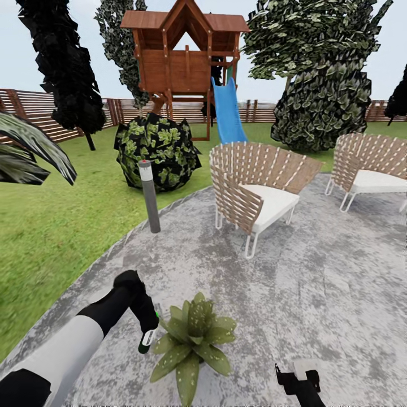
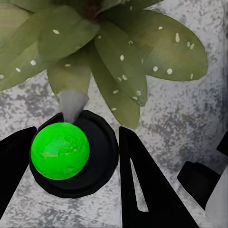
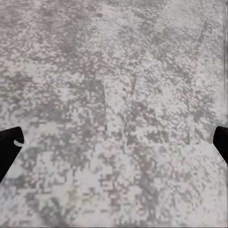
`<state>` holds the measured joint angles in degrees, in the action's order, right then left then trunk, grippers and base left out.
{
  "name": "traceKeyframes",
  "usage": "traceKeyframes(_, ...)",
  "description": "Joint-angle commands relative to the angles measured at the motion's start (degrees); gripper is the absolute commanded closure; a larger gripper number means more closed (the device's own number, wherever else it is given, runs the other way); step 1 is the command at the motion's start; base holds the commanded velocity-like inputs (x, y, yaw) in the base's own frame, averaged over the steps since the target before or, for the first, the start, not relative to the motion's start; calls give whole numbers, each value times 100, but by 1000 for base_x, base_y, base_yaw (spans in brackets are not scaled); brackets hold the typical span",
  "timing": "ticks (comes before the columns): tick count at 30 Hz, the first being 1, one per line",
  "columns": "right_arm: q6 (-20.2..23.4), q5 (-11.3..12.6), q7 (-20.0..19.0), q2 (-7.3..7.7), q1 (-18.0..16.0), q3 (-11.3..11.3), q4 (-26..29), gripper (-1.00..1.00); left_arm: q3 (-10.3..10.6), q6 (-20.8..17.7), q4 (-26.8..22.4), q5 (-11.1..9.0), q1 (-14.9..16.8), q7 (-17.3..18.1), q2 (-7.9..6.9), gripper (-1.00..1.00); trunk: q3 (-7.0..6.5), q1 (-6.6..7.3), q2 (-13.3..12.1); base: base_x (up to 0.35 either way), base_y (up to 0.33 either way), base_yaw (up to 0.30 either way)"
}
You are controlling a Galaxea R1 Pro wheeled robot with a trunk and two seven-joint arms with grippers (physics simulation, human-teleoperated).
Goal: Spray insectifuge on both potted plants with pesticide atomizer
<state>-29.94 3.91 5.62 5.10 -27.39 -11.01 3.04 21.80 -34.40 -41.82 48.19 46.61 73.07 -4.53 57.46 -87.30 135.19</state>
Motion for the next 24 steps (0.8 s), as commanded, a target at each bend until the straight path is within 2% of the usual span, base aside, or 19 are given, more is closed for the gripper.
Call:
traceKeyframes(1,-12,40,18,0,-1,-50,-1,-100,18,-58,-10,20,3,32,-4,100,5,2,2,-146,-240,7)
traceKeyframes(7,-12,40,18,0,0,-50,-2,-100,18,-56,-10,24,-2,30,-12,100,5,2,2,-249,-200,48)
traceKeyframes(19,-12,40,18,0,-1,-50,0,-100,19,-58,-4,10,-19,15,-20,100,5,2,2,-269,-177,268)
traceKeyframes(24,-12,40,18,0,-2,-50,-1,-100,-7,-56,-2,7,-20,15,-17,100,5,2,2,-75,-248,252)
